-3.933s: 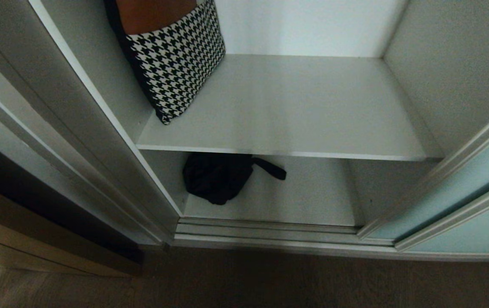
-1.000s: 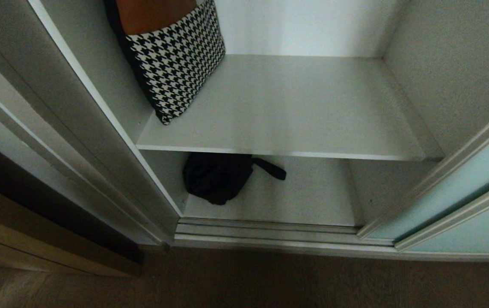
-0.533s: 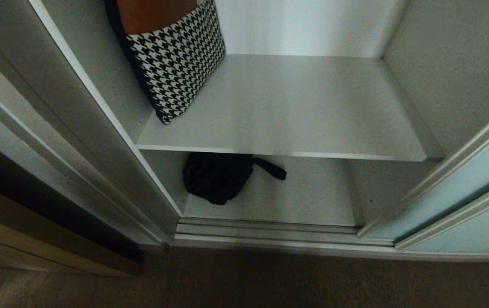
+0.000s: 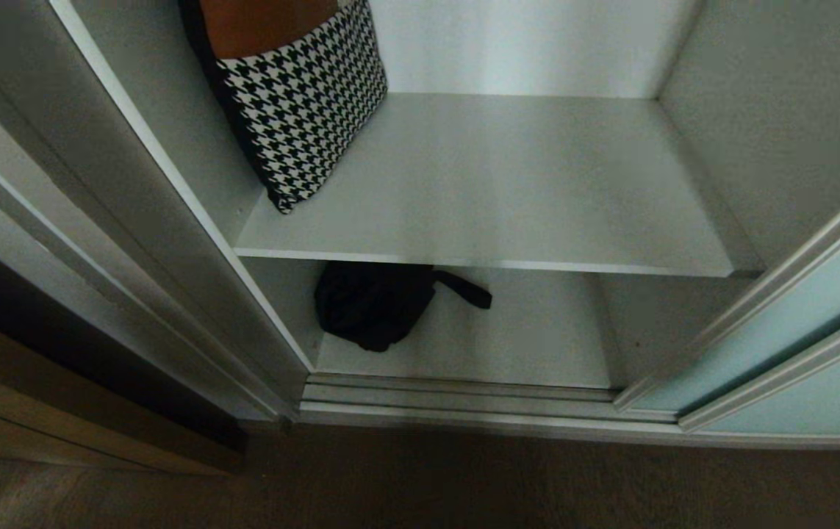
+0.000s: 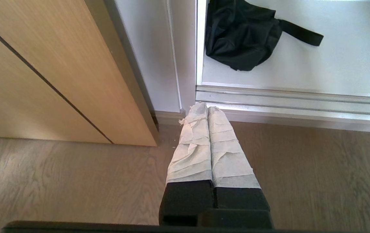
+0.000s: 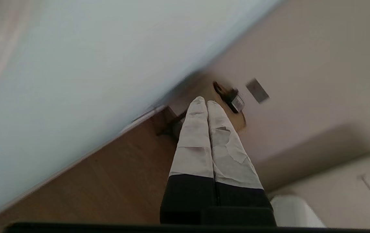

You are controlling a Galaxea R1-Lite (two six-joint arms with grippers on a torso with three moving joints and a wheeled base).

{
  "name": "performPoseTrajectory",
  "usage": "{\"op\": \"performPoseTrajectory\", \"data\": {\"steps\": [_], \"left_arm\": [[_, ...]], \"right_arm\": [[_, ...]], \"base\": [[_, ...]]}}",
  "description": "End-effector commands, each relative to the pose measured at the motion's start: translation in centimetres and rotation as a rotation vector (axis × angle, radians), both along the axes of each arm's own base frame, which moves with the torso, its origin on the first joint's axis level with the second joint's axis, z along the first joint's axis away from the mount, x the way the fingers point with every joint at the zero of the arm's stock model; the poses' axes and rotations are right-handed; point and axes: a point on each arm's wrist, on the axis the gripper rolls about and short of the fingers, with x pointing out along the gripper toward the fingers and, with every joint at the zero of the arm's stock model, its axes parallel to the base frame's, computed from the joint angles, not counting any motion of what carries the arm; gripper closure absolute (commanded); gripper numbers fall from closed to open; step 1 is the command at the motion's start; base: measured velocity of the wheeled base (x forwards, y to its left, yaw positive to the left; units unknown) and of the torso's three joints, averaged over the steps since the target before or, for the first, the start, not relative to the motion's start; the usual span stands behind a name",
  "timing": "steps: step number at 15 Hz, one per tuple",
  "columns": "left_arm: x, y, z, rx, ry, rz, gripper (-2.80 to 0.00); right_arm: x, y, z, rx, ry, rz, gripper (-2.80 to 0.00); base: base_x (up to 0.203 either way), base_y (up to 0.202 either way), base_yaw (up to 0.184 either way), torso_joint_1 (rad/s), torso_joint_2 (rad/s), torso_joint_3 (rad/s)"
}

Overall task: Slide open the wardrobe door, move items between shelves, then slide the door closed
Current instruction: Close the door

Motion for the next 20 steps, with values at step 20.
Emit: {"op": "performPoseTrajectory", "data": {"steps": [20], "left_arm": [[0.0,0.0,0.0,0.000,0.001,0.000,0.00]], "right_arm": [[5.3,-8.0,-1.1,0.421,-0.318,0.542,0.00]], "base": [[0.000,0.000,0.000,0.000,0.00,0.000]]}}
